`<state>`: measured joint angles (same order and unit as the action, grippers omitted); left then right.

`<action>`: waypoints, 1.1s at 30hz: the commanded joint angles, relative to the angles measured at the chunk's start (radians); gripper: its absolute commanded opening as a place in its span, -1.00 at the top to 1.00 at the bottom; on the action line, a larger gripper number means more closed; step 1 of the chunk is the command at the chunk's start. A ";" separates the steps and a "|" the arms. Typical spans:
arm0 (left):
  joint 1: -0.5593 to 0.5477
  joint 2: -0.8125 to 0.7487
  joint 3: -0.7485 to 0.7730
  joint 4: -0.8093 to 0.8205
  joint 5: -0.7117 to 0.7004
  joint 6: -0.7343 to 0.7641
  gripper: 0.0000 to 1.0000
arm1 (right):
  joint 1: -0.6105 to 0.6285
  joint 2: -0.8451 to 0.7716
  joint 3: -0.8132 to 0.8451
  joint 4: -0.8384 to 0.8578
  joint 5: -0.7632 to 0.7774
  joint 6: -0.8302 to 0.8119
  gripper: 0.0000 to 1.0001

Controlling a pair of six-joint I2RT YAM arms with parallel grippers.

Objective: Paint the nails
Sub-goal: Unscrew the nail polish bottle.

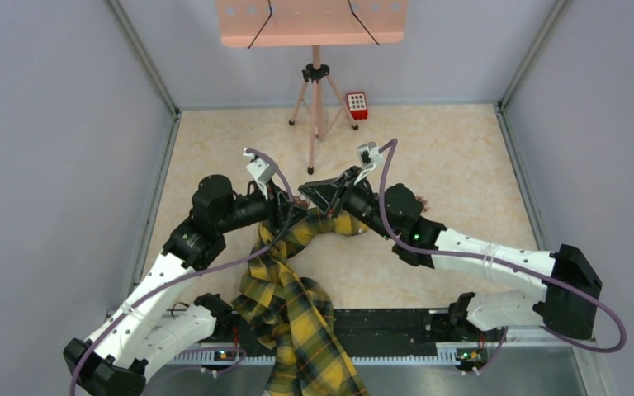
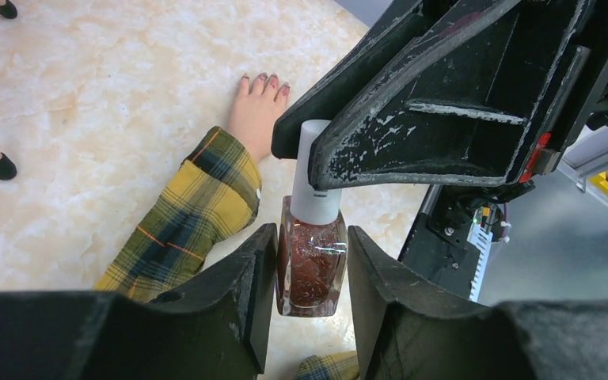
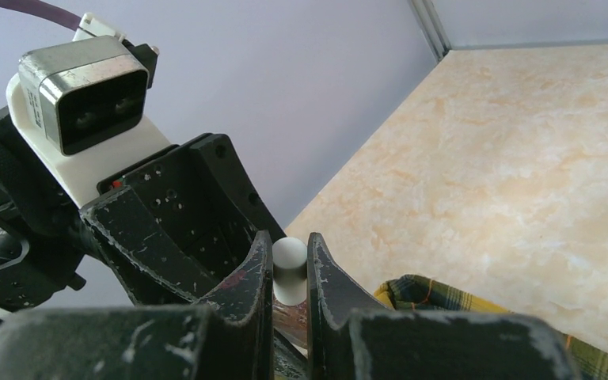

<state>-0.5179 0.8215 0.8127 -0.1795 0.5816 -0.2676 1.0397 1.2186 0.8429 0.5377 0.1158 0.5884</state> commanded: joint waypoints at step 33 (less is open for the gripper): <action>0.005 -0.045 -0.030 0.171 0.434 -0.035 1.00 | -0.065 -0.146 -0.071 0.103 -0.683 -0.132 1.00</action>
<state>-0.5163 0.7788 0.7822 -0.0875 0.9314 -0.2771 0.9813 1.0988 0.7784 0.5892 -0.3370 0.4797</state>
